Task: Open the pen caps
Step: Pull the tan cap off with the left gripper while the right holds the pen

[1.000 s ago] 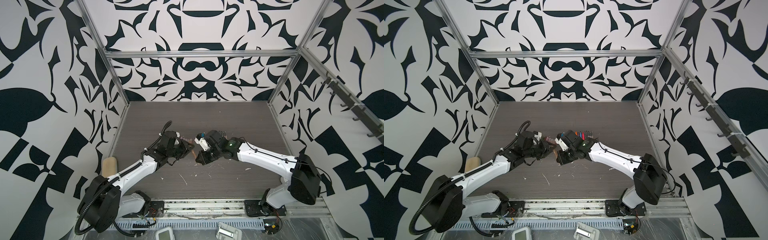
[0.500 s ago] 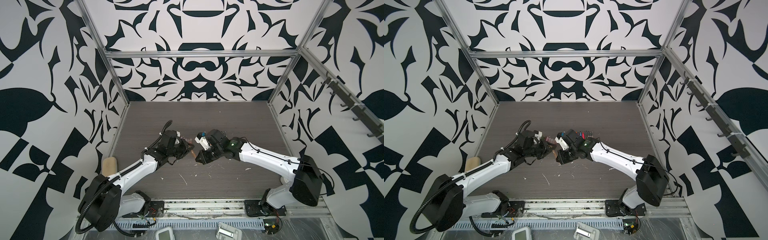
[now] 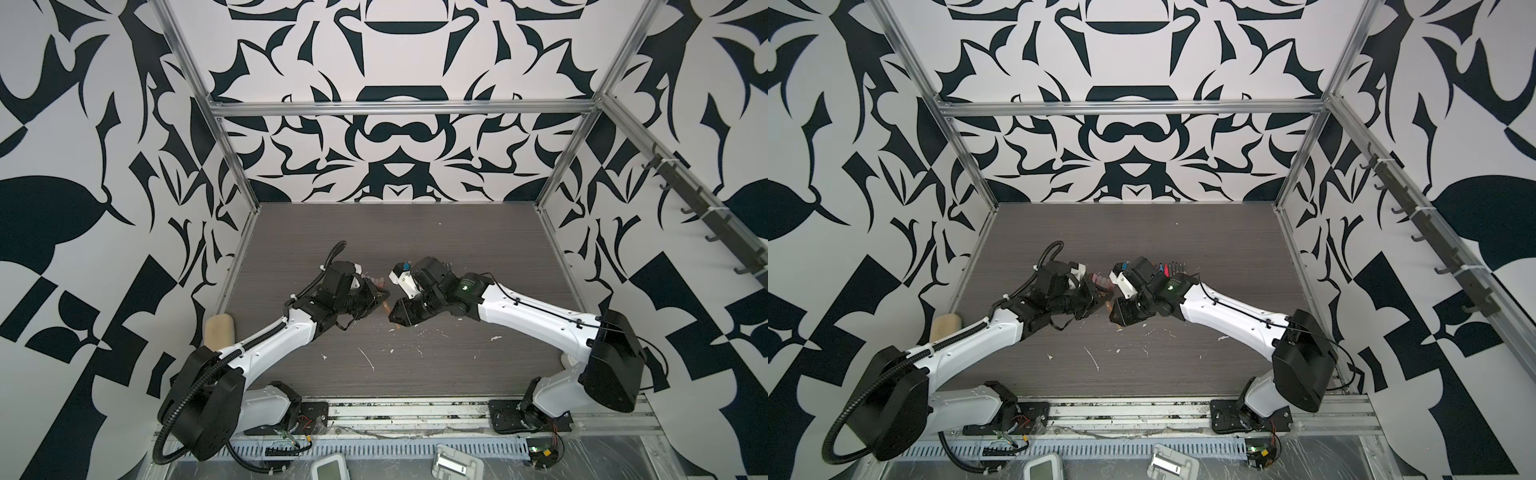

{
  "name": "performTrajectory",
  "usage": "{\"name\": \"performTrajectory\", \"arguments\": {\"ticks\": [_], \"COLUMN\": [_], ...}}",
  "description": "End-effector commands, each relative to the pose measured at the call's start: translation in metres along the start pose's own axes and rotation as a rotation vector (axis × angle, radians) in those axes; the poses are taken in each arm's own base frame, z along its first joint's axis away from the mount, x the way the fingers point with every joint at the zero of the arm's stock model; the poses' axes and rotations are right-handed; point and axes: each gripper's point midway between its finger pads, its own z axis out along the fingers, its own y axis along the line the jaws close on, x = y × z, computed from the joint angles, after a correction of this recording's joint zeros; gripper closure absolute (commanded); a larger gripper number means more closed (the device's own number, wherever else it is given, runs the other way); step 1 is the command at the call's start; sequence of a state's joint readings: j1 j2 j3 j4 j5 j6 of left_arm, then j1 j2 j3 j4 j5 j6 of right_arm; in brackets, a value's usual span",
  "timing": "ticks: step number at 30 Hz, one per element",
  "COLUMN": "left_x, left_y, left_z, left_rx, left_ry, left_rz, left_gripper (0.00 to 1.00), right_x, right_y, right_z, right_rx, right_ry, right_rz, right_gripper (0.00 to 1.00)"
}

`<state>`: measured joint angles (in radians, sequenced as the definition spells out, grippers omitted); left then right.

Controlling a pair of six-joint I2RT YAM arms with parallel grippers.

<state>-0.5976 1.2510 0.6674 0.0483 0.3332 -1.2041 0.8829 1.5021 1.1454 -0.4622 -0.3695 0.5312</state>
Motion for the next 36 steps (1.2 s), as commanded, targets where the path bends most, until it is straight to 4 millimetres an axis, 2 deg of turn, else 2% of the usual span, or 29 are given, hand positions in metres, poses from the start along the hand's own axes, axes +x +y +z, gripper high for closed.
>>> {"name": "performTrajectory", "arguments": {"ticks": [1, 9, 11, 18, 21, 29, 30, 36], "left_x": [-0.003, -0.001, -0.001, -0.001, -0.001, -0.024, -0.028, -0.053], "left_y": [-0.016, -0.018, -0.018, -0.019, -0.021, -0.027, -0.020, -0.020], "left_z": [-0.001, -0.001, -0.002, -0.002, -0.005, -0.023, -0.019, -0.025], "left_rx": [0.028, 0.030, 0.031, 0.028, 0.015, -0.128, -0.157, -0.151], "left_ry": [-0.002, 0.000, -0.001, 0.003, 0.006, -0.039, -0.028, -0.033], "left_rz": [0.023, 0.026, 0.027, 0.034, 0.050, 0.168, 0.163, 0.137], "left_gripper": [1.00, 1.00, 1.00, 1.00, 1.00, 1.00, 1.00, 1.00], "right_x": [-0.014, -0.015, -0.015, -0.009, -0.004, 0.016, 0.018, 0.029], "right_y": [0.006, 0.004, 0.004, 0.000, -0.004, -0.015, -0.016, -0.021], "right_z": [-0.003, 0.003, 0.003, 0.001, 0.000, -0.001, -0.001, -0.003], "right_rx": [-0.006, -0.001, 0.000, 0.013, 0.023, 0.032, 0.030, 0.022], "right_ry": [-0.027, -0.013, -0.012, -0.007, -0.002, 0.011, 0.010, -0.004], "right_rz": [-0.016, -0.010, -0.009, -0.005, -0.001, 0.026, 0.030, 0.058], "right_gripper": [0.73, 0.74, 0.78, 1.00, 1.00, 1.00, 1.00, 1.00]}}
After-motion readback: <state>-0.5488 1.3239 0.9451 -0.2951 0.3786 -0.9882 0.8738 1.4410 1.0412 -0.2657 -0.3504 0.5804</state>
